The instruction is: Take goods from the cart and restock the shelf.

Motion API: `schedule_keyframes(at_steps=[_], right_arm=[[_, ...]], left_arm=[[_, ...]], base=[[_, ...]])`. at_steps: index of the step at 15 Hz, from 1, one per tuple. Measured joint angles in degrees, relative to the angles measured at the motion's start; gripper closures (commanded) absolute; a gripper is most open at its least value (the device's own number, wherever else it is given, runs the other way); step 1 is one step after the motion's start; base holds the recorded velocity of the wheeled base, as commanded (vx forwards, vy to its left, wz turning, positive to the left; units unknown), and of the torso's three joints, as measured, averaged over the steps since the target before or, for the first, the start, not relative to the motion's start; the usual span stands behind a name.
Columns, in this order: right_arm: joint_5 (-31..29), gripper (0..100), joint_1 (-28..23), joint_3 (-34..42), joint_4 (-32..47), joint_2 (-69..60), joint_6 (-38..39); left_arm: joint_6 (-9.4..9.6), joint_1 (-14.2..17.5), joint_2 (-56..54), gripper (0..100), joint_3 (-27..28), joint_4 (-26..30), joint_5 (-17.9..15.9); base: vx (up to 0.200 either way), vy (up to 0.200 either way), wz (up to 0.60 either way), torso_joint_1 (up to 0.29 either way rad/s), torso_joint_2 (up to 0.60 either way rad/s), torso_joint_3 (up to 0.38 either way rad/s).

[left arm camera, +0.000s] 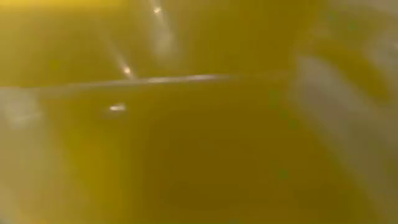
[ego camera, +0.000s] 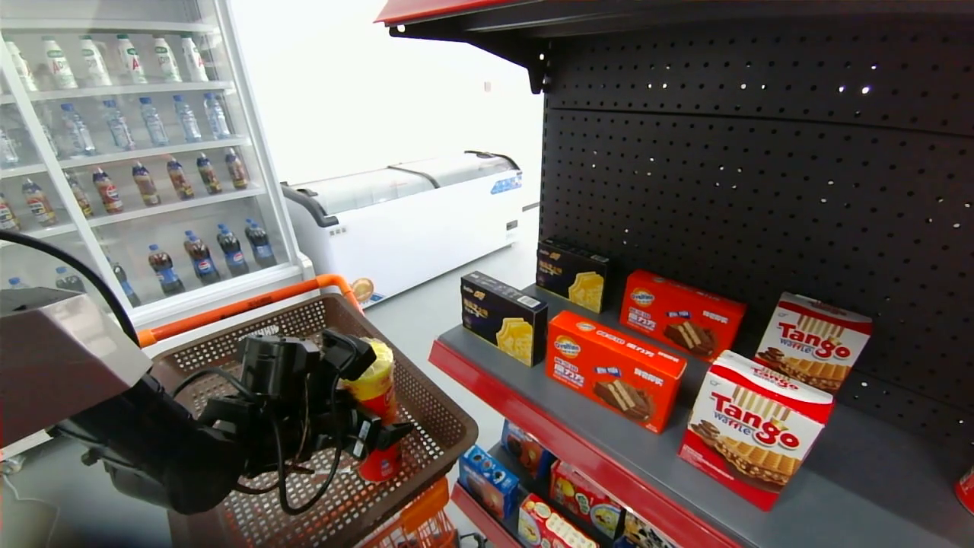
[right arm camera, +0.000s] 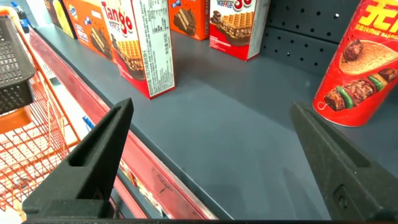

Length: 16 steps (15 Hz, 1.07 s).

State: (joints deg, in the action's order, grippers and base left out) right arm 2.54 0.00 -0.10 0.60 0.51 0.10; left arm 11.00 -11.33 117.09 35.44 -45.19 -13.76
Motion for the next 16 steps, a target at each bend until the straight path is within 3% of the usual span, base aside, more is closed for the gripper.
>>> schedule_keyframes(at_steps=[4, 9, 16], right_arm=[[0.0, 0, 0.0, 0.0, 0.0, 0.0, 0.0], [0.0, 0, 0.0, 0.0, 0.0, 0.0, 0.0], [0.0, 0, 0.0, 0.0, 0.0, 0.0, 0.0]], left_arm=[[0.00, 0.0, 0.0, 100, 0.6, 0.0, 0.2], [-0.07, 0.0, -2.3, 100, 0.2, 0.2, 6.0], [-0.07, -0.6, -12.1, 100, -1.0, 0.1, 5.7]], base=[[0.000, 0.000, 0.00, 0.000, 0.00, 0.000], [0.000, 0.000, 0.00, 0.000, 0.00, 0.000], [0.000, 0.000, 0.00, 0.000, 0.00, 0.000]])
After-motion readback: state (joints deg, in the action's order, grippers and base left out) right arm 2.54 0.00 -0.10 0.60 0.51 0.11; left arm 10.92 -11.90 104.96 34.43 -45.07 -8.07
